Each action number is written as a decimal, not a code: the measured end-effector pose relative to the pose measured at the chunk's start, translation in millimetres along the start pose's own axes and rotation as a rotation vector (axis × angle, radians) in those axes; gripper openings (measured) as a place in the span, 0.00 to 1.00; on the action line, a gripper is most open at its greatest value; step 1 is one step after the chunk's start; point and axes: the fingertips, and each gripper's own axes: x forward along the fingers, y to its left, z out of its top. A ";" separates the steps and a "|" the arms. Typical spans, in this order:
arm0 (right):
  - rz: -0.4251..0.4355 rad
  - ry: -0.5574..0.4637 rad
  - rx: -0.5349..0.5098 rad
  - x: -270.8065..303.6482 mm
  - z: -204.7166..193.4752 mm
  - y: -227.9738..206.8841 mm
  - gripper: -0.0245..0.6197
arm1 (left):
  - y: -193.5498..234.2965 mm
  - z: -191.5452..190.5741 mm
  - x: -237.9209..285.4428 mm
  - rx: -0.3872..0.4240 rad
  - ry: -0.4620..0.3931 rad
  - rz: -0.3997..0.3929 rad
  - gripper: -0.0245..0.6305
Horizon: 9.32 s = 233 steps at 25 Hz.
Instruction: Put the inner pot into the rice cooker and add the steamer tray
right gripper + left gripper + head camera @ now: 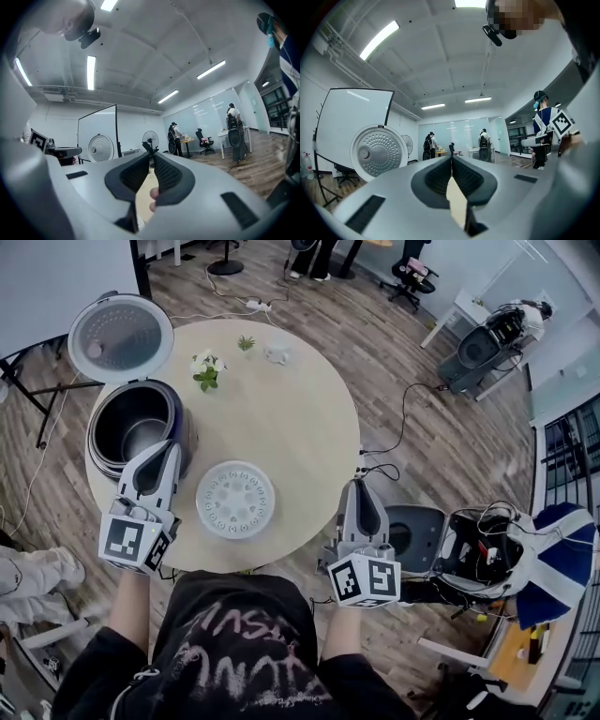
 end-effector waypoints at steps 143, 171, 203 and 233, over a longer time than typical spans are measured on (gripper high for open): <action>0.120 0.782 0.140 77.0 -230.5 41.2 0.16 | -3.3 -204.9 20.0 -0.359 0.563 0.083 0.16; 0.527 0.579 0.041 180.3 -107.0 222.2 0.15 | 144.9 -55.0 -39.4 -0.313 0.260 0.353 0.15; 0.551 0.905 -0.082 234.6 -180.0 328.4 0.18 | 263.2 -114.6 -65.5 -0.412 0.517 0.328 0.18; 0.556 0.874 -0.263 237.6 -199.2 334.6 0.33 | 263.3 -146.7 -65.6 -0.309 0.642 0.319 0.33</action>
